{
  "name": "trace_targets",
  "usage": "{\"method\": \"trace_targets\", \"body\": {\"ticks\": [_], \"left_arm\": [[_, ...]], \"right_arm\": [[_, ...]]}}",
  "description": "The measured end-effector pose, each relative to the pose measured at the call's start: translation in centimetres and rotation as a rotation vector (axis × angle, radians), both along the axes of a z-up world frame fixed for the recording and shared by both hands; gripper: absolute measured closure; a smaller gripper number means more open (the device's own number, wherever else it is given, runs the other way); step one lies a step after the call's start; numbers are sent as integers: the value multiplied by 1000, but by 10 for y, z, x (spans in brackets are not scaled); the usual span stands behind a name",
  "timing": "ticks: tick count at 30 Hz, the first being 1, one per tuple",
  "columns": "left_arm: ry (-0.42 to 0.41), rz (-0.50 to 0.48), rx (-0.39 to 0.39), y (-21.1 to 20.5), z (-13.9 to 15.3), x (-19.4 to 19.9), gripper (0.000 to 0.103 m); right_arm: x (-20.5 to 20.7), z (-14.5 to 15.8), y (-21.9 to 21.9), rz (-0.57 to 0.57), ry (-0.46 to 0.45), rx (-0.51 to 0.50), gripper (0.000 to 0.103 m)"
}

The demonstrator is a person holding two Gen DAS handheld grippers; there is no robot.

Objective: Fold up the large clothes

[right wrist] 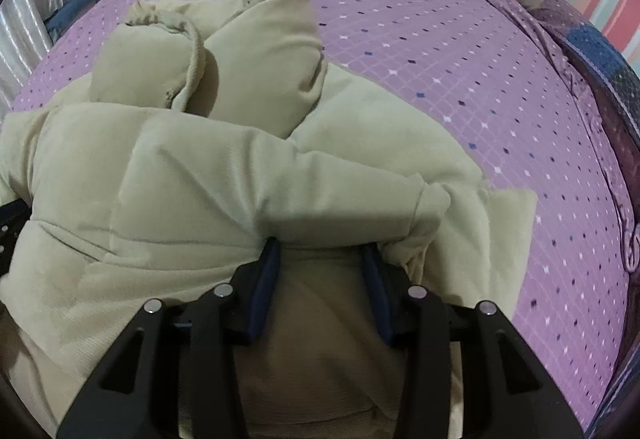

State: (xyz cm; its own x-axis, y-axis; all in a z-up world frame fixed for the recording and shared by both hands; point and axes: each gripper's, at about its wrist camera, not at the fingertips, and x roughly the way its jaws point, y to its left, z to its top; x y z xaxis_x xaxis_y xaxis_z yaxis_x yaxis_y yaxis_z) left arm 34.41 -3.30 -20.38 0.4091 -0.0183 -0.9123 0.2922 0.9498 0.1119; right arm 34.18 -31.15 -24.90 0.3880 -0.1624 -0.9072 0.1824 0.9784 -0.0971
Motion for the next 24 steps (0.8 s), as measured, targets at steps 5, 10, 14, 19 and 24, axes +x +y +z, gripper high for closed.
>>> {"method": "trace_targets", "body": {"ticks": [5, 10, 14, 19, 24], "left_arm": [[-88, 19, -38, 14, 28, -46, 57], [-183, 4, -52, 40, 50, -109, 38], [-225, -4, 4, 69, 55, -160, 27], [-263, 53, -51, 119, 68, -202, 10], [-244, 97, -107, 164, 56, -230, 10]], "right_arm": [[-61, 39, -3, 22, -163, 78, 50], [-147, 57, -3, 17, -267, 54, 26], [-210, 53, -5, 8, -255, -9, 25], [-261, 57, -8, -40, -285, -10, 6], [-299, 43, -16, -95, -298, -6, 5]]}}
